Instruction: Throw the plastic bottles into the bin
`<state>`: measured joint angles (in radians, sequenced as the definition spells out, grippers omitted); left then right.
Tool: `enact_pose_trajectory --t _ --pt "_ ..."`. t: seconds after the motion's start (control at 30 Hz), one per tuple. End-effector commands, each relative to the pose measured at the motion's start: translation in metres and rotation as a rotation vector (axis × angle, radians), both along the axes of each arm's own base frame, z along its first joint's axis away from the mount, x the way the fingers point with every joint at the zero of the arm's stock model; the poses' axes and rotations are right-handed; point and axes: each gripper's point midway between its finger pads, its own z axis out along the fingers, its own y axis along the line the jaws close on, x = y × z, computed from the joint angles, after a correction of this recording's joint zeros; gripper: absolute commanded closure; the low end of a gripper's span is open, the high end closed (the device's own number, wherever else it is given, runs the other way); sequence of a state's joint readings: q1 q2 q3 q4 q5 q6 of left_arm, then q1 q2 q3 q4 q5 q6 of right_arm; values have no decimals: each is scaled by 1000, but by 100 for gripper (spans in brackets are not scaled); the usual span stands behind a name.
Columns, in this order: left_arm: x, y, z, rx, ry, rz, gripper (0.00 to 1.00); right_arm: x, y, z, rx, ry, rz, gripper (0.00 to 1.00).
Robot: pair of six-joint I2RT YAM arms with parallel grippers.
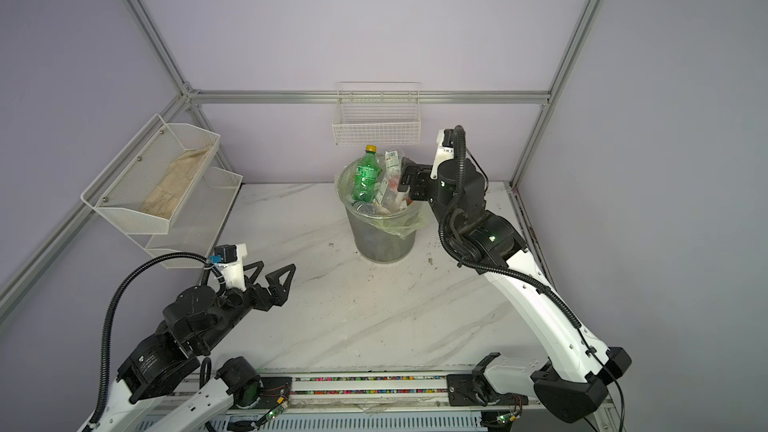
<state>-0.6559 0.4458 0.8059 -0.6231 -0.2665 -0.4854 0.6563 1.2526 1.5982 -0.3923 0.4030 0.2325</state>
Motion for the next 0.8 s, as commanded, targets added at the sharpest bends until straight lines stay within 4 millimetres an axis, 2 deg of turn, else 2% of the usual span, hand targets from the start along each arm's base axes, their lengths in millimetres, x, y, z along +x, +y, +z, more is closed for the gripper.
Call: enact_pose_trajectory --t 0.0,0.3,0.57,0.77 --pt "4 0 -4 43 -8 8 0 0 -20 -19 -28 28 -100 2" --pt "29 -1 -26 167 57 81 0 10 -45 -79 -115 106 -181 3" --pt "51 18 -36 267 24 236 0 -1 -66 -107 -101 29 -174 3" --pt "61 38 -46 324 21 348 0 -14 -92 -126 -121 16 -266 2"
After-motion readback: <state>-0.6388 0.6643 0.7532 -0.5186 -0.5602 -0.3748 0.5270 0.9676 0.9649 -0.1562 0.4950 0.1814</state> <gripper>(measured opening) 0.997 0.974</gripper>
